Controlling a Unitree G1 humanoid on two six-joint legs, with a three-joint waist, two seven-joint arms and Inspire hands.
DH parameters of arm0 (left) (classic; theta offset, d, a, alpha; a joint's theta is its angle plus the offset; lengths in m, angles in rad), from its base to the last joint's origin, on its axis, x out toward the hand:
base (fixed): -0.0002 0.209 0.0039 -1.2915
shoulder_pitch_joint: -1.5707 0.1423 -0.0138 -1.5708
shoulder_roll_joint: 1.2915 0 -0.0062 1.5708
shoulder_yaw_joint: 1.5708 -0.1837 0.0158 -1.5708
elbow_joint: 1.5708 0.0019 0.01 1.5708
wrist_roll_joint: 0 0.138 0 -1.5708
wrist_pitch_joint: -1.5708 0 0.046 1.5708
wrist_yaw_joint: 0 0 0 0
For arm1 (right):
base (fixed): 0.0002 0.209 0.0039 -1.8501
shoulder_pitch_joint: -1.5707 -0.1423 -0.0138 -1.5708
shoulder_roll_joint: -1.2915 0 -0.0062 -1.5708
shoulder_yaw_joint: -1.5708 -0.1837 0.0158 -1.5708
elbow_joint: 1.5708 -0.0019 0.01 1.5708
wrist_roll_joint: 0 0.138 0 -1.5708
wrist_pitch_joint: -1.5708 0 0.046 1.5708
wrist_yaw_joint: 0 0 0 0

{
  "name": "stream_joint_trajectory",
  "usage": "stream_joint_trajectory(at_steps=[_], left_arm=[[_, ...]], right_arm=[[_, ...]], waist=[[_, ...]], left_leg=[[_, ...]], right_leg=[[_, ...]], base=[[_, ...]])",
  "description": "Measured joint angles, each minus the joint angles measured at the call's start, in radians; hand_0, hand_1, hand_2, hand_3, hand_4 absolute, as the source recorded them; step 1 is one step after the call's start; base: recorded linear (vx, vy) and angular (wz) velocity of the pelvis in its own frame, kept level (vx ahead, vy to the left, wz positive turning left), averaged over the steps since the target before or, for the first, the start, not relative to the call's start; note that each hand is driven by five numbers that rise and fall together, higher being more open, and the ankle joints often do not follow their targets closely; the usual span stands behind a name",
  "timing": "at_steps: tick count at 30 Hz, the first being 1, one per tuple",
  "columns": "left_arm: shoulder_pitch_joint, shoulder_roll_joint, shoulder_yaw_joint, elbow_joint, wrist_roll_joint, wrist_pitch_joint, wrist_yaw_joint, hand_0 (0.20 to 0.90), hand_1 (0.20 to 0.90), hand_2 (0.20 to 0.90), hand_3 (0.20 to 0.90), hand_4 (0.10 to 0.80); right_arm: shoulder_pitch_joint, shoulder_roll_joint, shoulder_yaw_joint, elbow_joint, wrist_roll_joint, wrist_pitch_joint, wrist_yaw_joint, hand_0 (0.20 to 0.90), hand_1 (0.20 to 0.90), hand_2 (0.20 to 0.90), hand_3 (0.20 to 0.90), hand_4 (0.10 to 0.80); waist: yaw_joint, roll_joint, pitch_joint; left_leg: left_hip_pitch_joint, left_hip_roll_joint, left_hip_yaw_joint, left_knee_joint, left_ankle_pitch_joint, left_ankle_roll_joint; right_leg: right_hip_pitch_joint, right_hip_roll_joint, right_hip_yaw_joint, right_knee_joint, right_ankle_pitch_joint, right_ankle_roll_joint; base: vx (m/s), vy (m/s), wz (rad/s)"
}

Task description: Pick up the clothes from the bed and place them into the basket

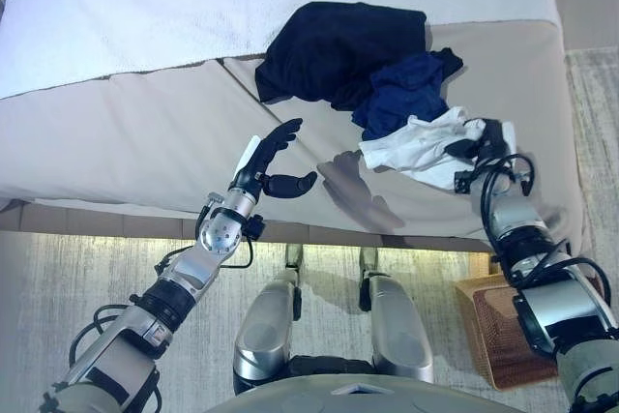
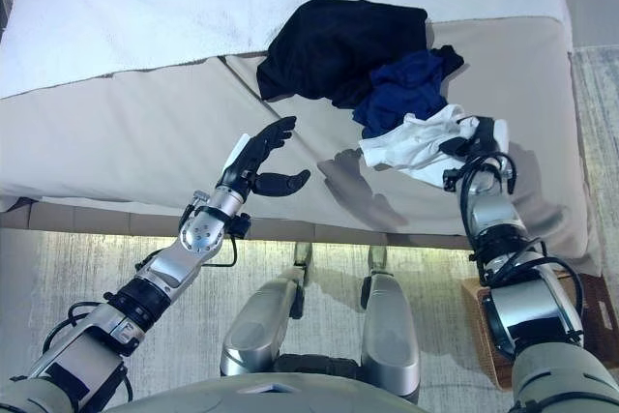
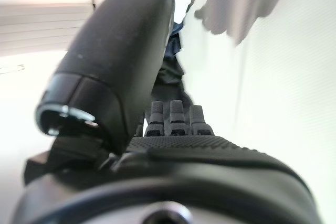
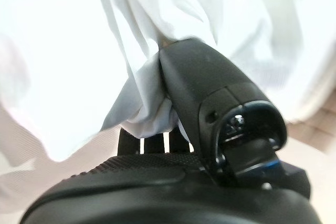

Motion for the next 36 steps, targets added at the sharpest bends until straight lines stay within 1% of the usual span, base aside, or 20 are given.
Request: stream_joint_trajectory(at_steps=[5, 8, 10, 12, 13, 18, 22, 23, 24, 25, 26, 27, 28, 29, 31, 32, 33, 34, 35, 36], left_arm=[[0.01, 0.014, 0.021, 0.0, 0.032, 0.031, -0.009, 0.9, 0.9, 0.9, 0.9, 0.8], [0.046, 0.04, 0.027, 0.001, 0.034, 0.037, -0.01, 0.9, 0.9, 0.9, 0.9, 0.8], [0.063, 0.037, 0.025, 0.003, 0.035, 0.037, -0.011, 0.9, 0.9, 0.9, 0.9, 0.8], [0.071, 0.036, 0.024, 0.004, 0.035, 0.037, -0.011, 0.9, 0.9, 0.9, 0.9, 0.8], [0.07, 0.035, 0.023, 0.008, 0.035, 0.037, -0.011, 0.9, 0.9, 0.9, 0.9, 0.8], [0.072, 0.026, 0.023, 0.053, 0.043, 0.042, -0.009, 0.9, 0.9, 0.9, 0.9, 0.8], [0.075, 0.026, 0.011, 0.095, 0.066, 0.09, -0.011, 0.9, 0.9, 0.9, 0.9, 0.8], [0.08, 0.026, 0.011, 0.098, 0.071, 0.103, -0.011, 0.9, 0.9, 0.9, 0.9, 0.8], [0.087, 0.027, 0.009, 0.107, 0.074, 0.11, -0.012, 0.9, 0.9, 0.9, 0.9, 0.8], [0.092, 0.028, 0.01, 0.114, 0.075, 0.115, -0.012, 0.9, 0.9, 0.9, 0.9, 0.8], [0.098, 0.029, 0.01, 0.118, 0.081, 0.121, -0.013, 0.9, 0.9, 0.9, 0.9, 0.8], [0.105, 0.033, 0.01, 0.121, 0.094, 0.125, -0.015, 0.9, 0.9, 0.9, 0.9, 0.8], [0.107, 0.036, 0.01, 0.121, 0.103, 0.126, -0.019, 0.9, 0.9, 0.9, 0.9, 0.8], [0.107, 0.038, 0.01, 0.121, 0.113, 0.13, -0.022, 0.9, 0.9, 0.9, 0.9, 0.8], [0.106, 0.047, 0.013, 0.12, 0.112, 0.148, -0.018, 0.9, 0.9, 0.9, 0.9, 0.8], [0.104, 0.055, 0.016, 0.119, 0.111, 0.166, -0.009, 0.9, 0.9, 0.9, 0.9, 0.8], [0.102, 0.063, 0.017, 0.118, 0.111, 0.174, -0.007, 0.9, 0.9, 0.9, 0.9, 0.8], [0.097, 0.071, 0.02, 0.118, 0.11, 0.19, -0.006, 0.9, 0.9, 0.9, 0.9, 0.8], [0.097, 0.071, 0.032, 0.119, 0.109, 0.202, -0.004, 0.9, 0.9, 0.9, 0.9, 0.8], [0.106, 0.064, 0.058, 0.119, 0.103, 0.217, 0.002, 0.9, 0.9, 0.9, 0.9, 0.8]], right_arm=[[-0.006, -0.072, -0.075, -0.102, 0.016, 0.001, 0.004, 0.3, 0.3, 0.3, 0.2, 0.1], [-0.005, -0.078, -0.113, -0.141, 0.036, 0.001, -0.005, 0.3, 0.3, 0.3, 0.2, 0.1], [-0.006, -0.095, -0.133, -0.163, 0.054, 0.001, -0.012, 0.3, 0.3, 0.3, 0.2, 0.1], [-0.015, -0.119, -0.136, -0.173, 0.061, -0.004, -0.023, 0.3, 0.3, 0.3, 0.2, 0.1], [-0.029, -0.135, -0.136, -0.171, 0.076, -0.004, -0.024, 0.3, 0.3, 0.3, 0.2, 0.1], [-0.09, -0.204, -0.136, -0.17, 0.102, -0.014, -0.025, 0.3, 0.3, 0.3, 0.2, 0.1], [-0.122, -0.236, -0.136, -0.168, 0.102, -0.019, -0.026, 0.3, 0.3, 0.3, 0.2, 0.1], [-0.123, -0.238, -0.136, -0.168, 0.101, -0.019, -0.026, 0.3, 0.3, 0.3, 0.2, 0.1], [-0.121, -0.238, -0.136, -0.168, 0.101, -0.019, -0.026, 0.3, 0.3, 0.3, 0.2, 0.1], [-0.118, -0.238, -0.136, -0.168, 0.101, -0.019, -0.026, 0.3, 0.3, 0.3, 0.2, 0.1], [-0.113, -0.238, -0.138, -0.169, 0.101, -0.019, -0.028, 0.3, 0.3, 0.3, 0.2, 0.1], [-0.105, -0.238, -0.143, -0.17, 0.101, -0.018, -0.035, 0.3, 0.3, 0.3, 0.2, 0.1], [-0.101, -0.237, -0.154, -0.17, 0.101, -0.018, -0.04, 0.3, 0.3, 0.3, 0.2, 0.1], [-0.088, -0.235, -0.174, -0.17, 0.101, -0.017, -0.045, 0.3, 0.3, 0.3, 0.2, 0.1], [-0.076, -0.229, -0.181, -0.17, 0.102, -0.008, -0.052, 0.3, 0.3, 0.3, 0.2, 0.1], [-0.075, -0.22, -0.181, -0.17, 0.102, -0.006, -0.052, 0.3, 0.3, 0.3, 0.2, 0.1], [-0.073, -0.215, -0.181, -0.17, 0.102, -0.006, -0.052, 0.3, 0.3, 0.3, 0.2, 0.1], [-0.066, -0.212, -0.181, -0.17, 0.103, -0.005, -0.053, 0.3, 0.3, 0.3, 0.2, 0.1], [-0.055, -0.212, -0.181, -0.17, 0.103, -0.006, -0.054, 0.3, 0.3, 0.3, 0.2, 0.1], [-0.014, -0.212, -0.181, -0.17, 0.108, -0.007, -0.053, 0.3, 0.3, 0.3, 0.2, 0.1]], waist=[[-0.004, -0.017, -0.013], [-0.02, -0.067, -0.088], [-0.029, -0.081, -0.132], [-0.034, -0.082, -0.162], [-0.035, -0.082, -0.167], [-0.037, -0.08, -0.176], [-0.034, -0.08, -0.176], [-0.033, -0.081, -0.176], [-0.034, -0.08, -0.176], [-0.034, -0.081, -0.176], [-0.037, -0.08, -0.176], [-0.039, -0.081, -0.176], [-0.041, -0.08, -0.176], [-0.048, -0.08, -0.176], [-0.052, -0.08, -0.176], [-0.051, -0.08, -0.176], [-0.049, -0.08, -0.176], [-0.044, -0.082, -0.177], [-0.047, -0.079, -0.179], [-0.036, -0.074, -0.202]], left_leg=[[0.069, 0.004, 0.015, -0.037, 0.0, 0.001], [0.079, 0.011, 0.023, -0.068, 0.0, 0.001], [0.079, 0.012, 0.023, -0.079, 0.0, 0.0], [0.086, 0.012, 0.024, -0.086, 0.0, 0.0], [0.098, 0.01, 0.025, -0.09, 0.0, 0.0], [0.12, 0.0, 0.027, -0.088, 0.0, 0.0], [0.119, -0.007, 0.029, -0.08, -0.001, 0.001], [0.119, -0.016, 0.031, -0.07, -0.004, 0.005], [0.119, -0.02, 0.043, -0.053, -0.011, 0.016], [0.123, -0.022, 0.054, -0.048, -0.017, 0.019], [0.128, -0.022, 0.067, -0.046, -0.025, 0.019], [0.13, -0.022, 0.082, -0.044, -0.032, 0.022], [0.13, -0.024, 0.096, -0.044, -0.038, 0.029], [0.13, -0.024, 0.113, -0.046, -0.041, 0.032], [0.13, -0.016, 0.162, -0.051, -0.044, 0.038], [0.128, -0.005, 0.199, -0.055, -0.046, 0.045], [0.127, 0.008, 0.22, -0.056, -0.05, 0.053], [0.128, 0.017, 0.253, -0.058, -0.055, 0.063], [0.129, 0.025, 0.285, -0.058, -0.054, 0.07], [0.123, 0.038, 0.321, -0.062, -0.056, 0.07]], right_leg=[[0.068, 0.006, 0.018, -0.046, 0.007, 0.008], [0.077, 0.013, 0.022, -0.082, 0.013, 0.011], [0.089, 0.016, 0.021, -0.117, 0.026, 0.015], [0.107, 0.016, 0.022, -0.15, 0.038, 0.013], [0.127, 0.015, 0.022, -0.171, 0.045, 0.019], [0.164, 0.006, 0.024, -0.199, 0.049, 0.022], [0.16, 0.006, 0.04, -0.197, 0.05, 0.022], [0.158, 0.006, 0.047, -0.194, 0.05, 0.022], [0.156, 0.004, 0.06, -0.183, 0.05, 0.022], [0.154, 0.004, 0.074, -0.18, 0.05, 0.022], [0.154, 0.004, 0.082, -0.182, 0.054, 0.029], [0.151, 0.005, 0.096, -0.185, 0.063, 0.042], [0.142, 0.004, 0.105, -0.185, 0.068, 0.049], [0.135, 0.002, 0.104, -0.183, 0.077, 0.063], [0.108, 0.014, 0.089, -0.188, 0.139, 0.068], [0.095, 0.026, 0.085, -0.209, 0.188, 0.075], [0.093, 0.03, 0.075, -0.227, 0.211, 0.076], [0.089, 0.025, 0.042, -0.24, 0.214, 0.064], [0.077, 0.023, -0.017, -0.195, 0.159, 0.025], [0.051, 0.011, -0.079, -0.091, 0.087, -0.001]], base=[[0.1, 0.017, -0.1], [0.067, 0.007, -0.07], [0.0, 0.0, 0.0], [0.046, 0.032, -0.02], [0.067, 0.05, -0.01], [0.011, 0.094, -0.01], [-0.016, 0.144, -0.08], [-0.014, 0.163, -0.21], [-0.02, 0.101, -0.28], [-0.041, 0.073, -0.35], [-0.072, 0.036, -0.4], [-0.121, 0.042, -0.43], [-0.173, 0.045, -0.4], [-0.228, 0.052, -0.38], [-0.269, 0.045, -0.63], [-0.222, 0.015, -0.83], [-0.207, -0.029, -0.91], [-0.156, -0.079, -0.79], [-0.129, -0.13, -0.99], [-0.046, -0.142, -0.85]])
